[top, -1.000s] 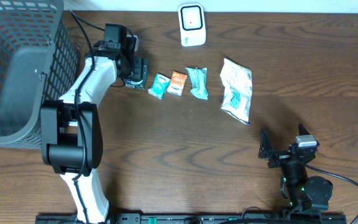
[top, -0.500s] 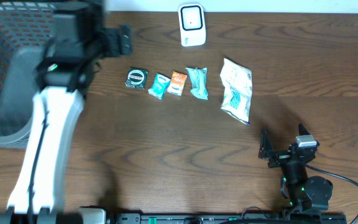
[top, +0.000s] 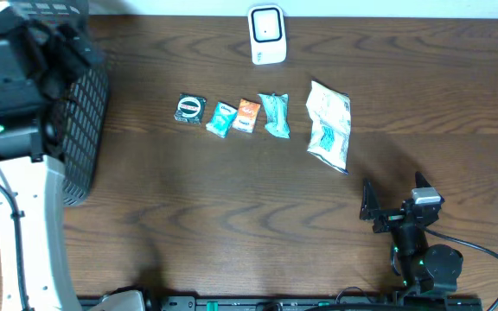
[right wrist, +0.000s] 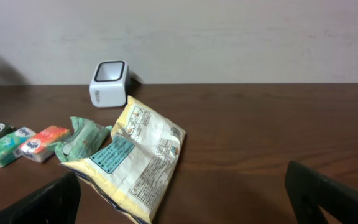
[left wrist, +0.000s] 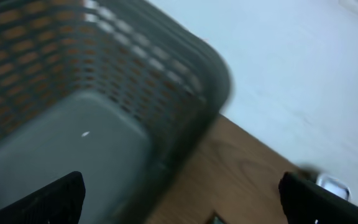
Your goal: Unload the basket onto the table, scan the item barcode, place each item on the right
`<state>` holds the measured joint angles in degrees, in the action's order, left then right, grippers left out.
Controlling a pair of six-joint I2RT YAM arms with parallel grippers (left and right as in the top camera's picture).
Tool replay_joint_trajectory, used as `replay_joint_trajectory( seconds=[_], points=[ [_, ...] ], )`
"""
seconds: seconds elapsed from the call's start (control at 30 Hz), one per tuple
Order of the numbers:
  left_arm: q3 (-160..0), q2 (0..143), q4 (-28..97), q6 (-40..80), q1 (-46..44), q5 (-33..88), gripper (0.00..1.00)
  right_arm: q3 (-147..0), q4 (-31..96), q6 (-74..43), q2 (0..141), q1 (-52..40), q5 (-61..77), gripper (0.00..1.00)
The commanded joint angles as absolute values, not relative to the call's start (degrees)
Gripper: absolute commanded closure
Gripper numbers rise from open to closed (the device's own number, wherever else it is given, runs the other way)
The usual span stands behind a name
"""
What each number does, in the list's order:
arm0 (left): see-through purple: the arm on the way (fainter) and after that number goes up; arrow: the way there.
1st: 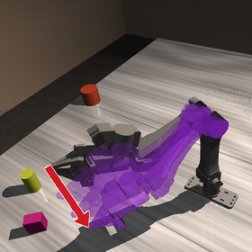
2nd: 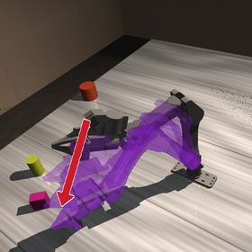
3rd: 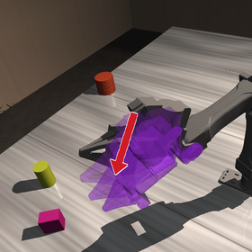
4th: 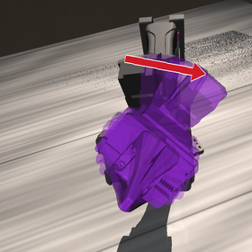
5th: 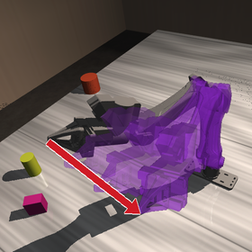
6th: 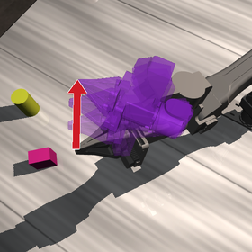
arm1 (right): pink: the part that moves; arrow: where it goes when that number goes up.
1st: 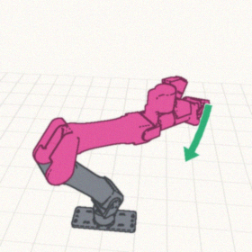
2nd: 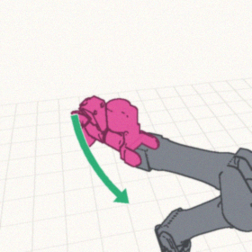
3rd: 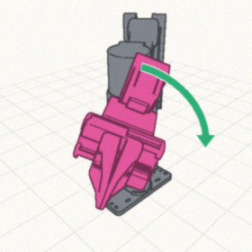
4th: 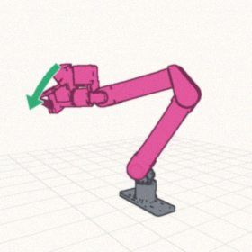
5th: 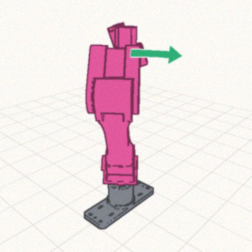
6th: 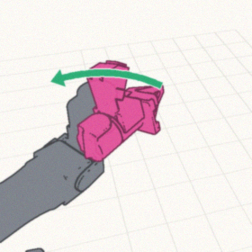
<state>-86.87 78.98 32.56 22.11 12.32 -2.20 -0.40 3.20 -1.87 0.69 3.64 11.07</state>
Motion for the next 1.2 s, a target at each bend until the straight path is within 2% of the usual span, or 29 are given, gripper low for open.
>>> replay_joint_trajectory(
  seconds=[0.0,0.17,0.4,0.53,0.7,0.87,1.0,1.17],
  points=[
    [-87.2,79.0,32.6,29.3,17.3,-3.7,0.02,-0.4,3.5,-1.2,0.4,4.0,11.0,0.01],
    [-87.2,79.0,36.2,31.8,22.1,-3.7,0.02,-0.4,3.5,-1.2,0.4,4.0,11.3,0.01],
    [-87.2,79.1,41.6,31.8,24.0,-3.7,0.02,-0.4,0.2,-0.4,0.4,4.0,9.4,0.01],
    [-87.2,79.1,45.2,31.8,24.0,-3.7,0.02,-0.4,-1.9,-5.5,0.4,4.0,18.4,0.01],
    [-87.2,79.1,47.5,31.8,24.0,-3.7,0.02,-0.4,-11.7,-9.0,0.4,4.0,21.4,0.01],
    [-87.2,79.1,47.5,31.8,24.0,-3.7,0.02,-0.4,-30.5,-13.2,0.4,4.0,21.3,0.01],
    [-87.2,79.1,47.5,31.8,24.0,-3.7,0.02,-1.2,-44.6,-12.6,1.8,4.0,14.4,0.01],
    [-87.2,79.1,47.5,31.8,24.0,-3.7,0.02,-10.9,-45.0,-5.0,10.8,4.0,16.8,0.01]
  ],
)
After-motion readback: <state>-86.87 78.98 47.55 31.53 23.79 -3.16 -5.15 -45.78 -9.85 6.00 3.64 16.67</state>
